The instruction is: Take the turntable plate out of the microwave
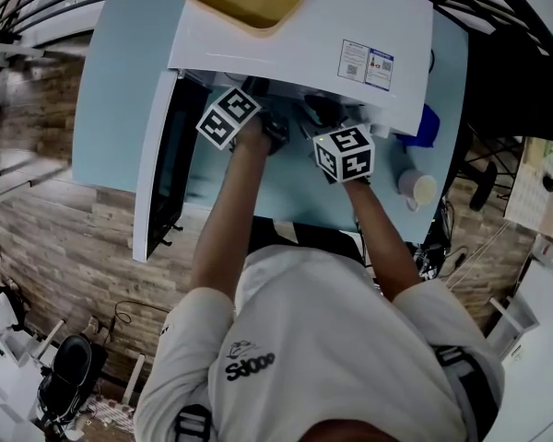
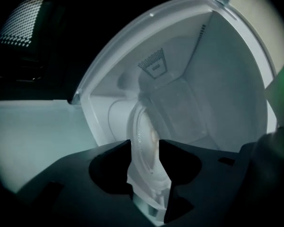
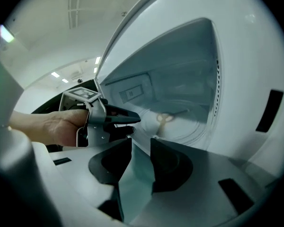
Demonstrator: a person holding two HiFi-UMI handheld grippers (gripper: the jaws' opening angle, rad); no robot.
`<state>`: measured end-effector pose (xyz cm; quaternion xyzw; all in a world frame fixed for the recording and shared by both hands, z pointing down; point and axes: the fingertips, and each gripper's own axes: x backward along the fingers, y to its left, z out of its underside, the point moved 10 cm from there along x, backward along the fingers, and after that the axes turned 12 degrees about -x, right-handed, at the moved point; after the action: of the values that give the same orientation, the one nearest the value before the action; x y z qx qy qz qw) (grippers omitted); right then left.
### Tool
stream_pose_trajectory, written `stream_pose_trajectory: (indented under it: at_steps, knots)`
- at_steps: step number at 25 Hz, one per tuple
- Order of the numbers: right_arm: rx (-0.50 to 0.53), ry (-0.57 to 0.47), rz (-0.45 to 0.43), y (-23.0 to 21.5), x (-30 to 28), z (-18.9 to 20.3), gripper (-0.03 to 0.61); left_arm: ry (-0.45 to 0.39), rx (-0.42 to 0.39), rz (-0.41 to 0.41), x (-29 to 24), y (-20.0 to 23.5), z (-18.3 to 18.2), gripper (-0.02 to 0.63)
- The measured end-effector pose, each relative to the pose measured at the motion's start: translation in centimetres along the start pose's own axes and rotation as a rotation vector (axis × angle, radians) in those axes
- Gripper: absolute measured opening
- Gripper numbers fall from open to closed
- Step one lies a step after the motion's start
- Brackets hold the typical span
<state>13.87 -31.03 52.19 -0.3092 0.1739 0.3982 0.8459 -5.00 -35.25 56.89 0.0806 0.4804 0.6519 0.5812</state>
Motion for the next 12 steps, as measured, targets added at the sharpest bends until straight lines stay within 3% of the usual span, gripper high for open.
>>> stream_pose_trajectory:
  at_steps: [6,10,12]
  knots:
    - [-0.230,-0.041,-0.038,-0.3,-0.3,0.5,0.121,0.025,0.052,0.026,0.2,1.4,0.7,0.047]
    - [-0.313,-0.042,-0.052,-0.4,-1.2,0.8,0.123,0.017,0.188,0.088,0.3,2.0,1.5,0.035]
    - [-0.337,-0.041,-0.063,-0.3,-1.9,1.0,0.135,0.013,0.209,0.103,0.4,2.2,1.5,0.032]
